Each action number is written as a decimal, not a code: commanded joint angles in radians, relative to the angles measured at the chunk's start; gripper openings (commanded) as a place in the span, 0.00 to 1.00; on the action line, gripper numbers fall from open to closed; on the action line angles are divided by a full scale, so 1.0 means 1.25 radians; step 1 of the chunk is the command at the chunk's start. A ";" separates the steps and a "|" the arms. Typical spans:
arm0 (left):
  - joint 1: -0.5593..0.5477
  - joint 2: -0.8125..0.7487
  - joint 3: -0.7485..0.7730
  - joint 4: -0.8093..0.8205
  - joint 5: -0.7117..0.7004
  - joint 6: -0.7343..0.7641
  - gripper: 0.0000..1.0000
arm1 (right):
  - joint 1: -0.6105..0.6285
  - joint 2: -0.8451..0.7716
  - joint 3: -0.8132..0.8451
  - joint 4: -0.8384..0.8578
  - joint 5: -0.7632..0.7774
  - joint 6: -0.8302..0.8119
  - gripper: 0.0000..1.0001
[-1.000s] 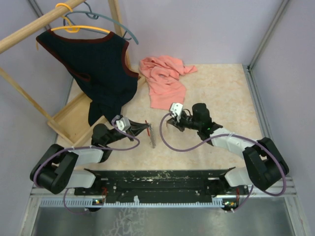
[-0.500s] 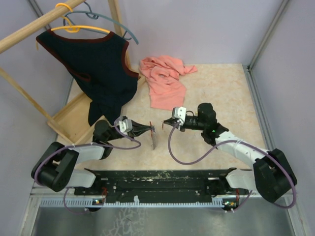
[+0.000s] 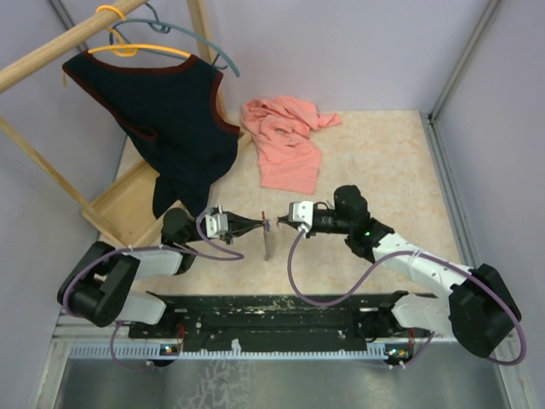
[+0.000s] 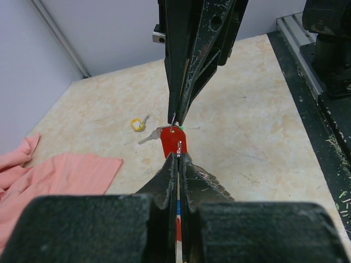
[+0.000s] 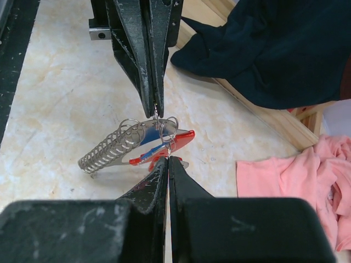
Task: Put the keys on the keyring
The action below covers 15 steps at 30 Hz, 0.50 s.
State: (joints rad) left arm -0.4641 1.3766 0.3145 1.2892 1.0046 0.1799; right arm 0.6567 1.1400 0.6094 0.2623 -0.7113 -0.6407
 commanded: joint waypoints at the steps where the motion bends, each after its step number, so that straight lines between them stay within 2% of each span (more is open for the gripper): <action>1: 0.004 0.026 -0.023 0.135 0.023 -0.028 0.00 | 0.013 -0.024 -0.002 0.058 -0.003 -0.018 0.00; 6: 0.003 0.063 -0.030 0.210 0.035 -0.070 0.00 | 0.018 -0.014 -0.001 0.067 -0.029 -0.021 0.00; 15: 0.004 0.061 -0.030 0.192 0.030 -0.054 0.00 | 0.020 0.007 0.029 -0.007 -0.072 -0.042 0.00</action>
State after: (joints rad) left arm -0.4641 1.4540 0.2817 1.4815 1.0229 0.1131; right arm 0.6678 1.1404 0.6022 0.2653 -0.7456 -0.6720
